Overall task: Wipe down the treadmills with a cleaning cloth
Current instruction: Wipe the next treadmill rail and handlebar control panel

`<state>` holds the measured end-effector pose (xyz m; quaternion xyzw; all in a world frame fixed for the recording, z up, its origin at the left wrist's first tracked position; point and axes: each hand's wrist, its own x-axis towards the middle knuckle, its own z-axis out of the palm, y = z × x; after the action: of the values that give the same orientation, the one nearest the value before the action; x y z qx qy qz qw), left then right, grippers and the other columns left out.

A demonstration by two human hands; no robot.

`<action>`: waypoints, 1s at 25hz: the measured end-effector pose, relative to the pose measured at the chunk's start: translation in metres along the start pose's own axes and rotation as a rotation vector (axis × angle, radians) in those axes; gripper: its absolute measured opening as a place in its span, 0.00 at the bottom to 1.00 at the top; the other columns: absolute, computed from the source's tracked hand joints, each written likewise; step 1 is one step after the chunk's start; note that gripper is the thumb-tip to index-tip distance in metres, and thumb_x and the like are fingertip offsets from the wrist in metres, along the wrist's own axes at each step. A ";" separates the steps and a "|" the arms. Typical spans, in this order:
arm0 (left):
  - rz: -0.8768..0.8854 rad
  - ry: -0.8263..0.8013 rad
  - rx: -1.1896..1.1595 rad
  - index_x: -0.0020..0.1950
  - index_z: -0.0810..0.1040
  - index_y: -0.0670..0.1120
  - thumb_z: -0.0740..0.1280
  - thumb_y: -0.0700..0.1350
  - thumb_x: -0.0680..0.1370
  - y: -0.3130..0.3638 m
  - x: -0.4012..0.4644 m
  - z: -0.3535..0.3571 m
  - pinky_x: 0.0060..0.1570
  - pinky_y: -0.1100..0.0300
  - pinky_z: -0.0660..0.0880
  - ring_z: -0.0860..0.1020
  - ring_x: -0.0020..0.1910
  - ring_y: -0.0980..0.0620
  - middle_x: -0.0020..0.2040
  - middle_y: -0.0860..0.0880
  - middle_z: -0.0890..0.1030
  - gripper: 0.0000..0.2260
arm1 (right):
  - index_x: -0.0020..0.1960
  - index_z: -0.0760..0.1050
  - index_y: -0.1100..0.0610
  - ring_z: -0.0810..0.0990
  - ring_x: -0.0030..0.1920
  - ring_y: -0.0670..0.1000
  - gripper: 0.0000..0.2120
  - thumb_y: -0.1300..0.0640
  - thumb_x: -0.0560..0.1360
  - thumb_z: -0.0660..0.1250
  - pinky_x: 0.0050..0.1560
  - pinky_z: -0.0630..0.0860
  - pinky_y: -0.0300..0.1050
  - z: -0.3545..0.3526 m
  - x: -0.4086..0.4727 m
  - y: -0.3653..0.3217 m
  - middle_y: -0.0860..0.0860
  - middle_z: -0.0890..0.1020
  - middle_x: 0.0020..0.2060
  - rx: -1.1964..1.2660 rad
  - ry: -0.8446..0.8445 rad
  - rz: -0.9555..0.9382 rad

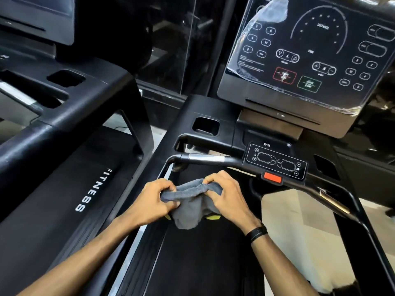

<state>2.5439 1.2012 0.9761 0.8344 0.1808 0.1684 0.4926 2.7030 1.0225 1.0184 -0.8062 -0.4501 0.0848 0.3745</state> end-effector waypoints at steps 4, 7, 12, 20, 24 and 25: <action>-0.093 -0.139 0.064 0.38 0.82 0.47 0.65 0.66 0.71 -0.001 0.008 0.001 0.49 0.45 0.78 0.81 0.44 0.53 0.45 0.54 0.80 0.22 | 0.48 0.78 0.46 0.78 0.48 0.44 0.12 0.62 0.71 0.74 0.50 0.75 0.40 -0.006 0.013 0.004 0.44 0.76 0.45 0.004 -0.005 -0.058; -0.151 -0.220 0.145 0.38 0.79 0.47 0.60 0.66 0.73 0.000 0.020 0.000 0.53 0.44 0.76 0.79 0.46 0.55 0.48 0.56 0.76 0.23 | 0.48 0.79 0.46 0.77 0.47 0.46 0.11 0.60 0.71 0.75 0.49 0.76 0.46 -0.014 0.023 0.012 0.45 0.76 0.45 -0.015 -0.051 -0.012; -0.162 -0.215 0.298 0.41 0.77 0.48 0.66 0.54 0.77 0.004 0.045 -0.003 0.54 0.46 0.74 0.75 0.50 0.56 0.48 0.55 0.74 0.11 | 0.52 0.80 0.46 0.74 0.47 0.47 0.09 0.55 0.73 0.75 0.51 0.75 0.51 -0.030 0.049 0.031 0.45 0.74 0.44 -0.158 -0.257 -0.024; -0.091 -0.484 0.721 0.41 0.72 0.46 0.63 0.62 0.79 0.021 0.077 0.024 0.56 0.55 0.69 0.70 0.51 0.53 0.47 0.53 0.68 0.20 | 0.51 0.83 0.46 0.74 0.47 0.49 0.06 0.52 0.74 0.74 0.46 0.68 0.43 -0.053 0.059 0.075 0.45 0.74 0.45 -0.267 -0.425 -0.094; -0.088 -0.465 0.711 0.46 0.70 0.44 0.60 0.60 0.81 0.036 0.089 0.056 0.51 0.60 0.62 0.67 0.49 0.54 0.45 0.53 0.66 0.19 | 0.51 0.84 0.50 0.75 0.47 0.47 0.07 0.54 0.73 0.75 0.48 0.71 0.43 -0.075 0.057 0.101 0.46 0.74 0.44 -0.183 -0.369 -0.086; -0.090 -0.439 0.688 0.47 0.68 0.45 0.60 0.58 0.82 0.040 0.093 0.063 0.48 0.62 0.59 0.66 0.48 0.54 0.43 0.55 0.65 0.16 | 0.51 0.84 0.50 0.75 0.47 0.47 0.07 0.55 0.73 0.75 0.48 0.72 0.44 -0.080 0.057 0.106 0.46 0.74 0.45 -0.166 -0.349 -0.082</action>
<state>2.6592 1.1790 0.9921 0.9579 0.1533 -0.1054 0.2187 2.8446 0.9922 1.0137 -0.7883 -0.5463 0.1706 0.2259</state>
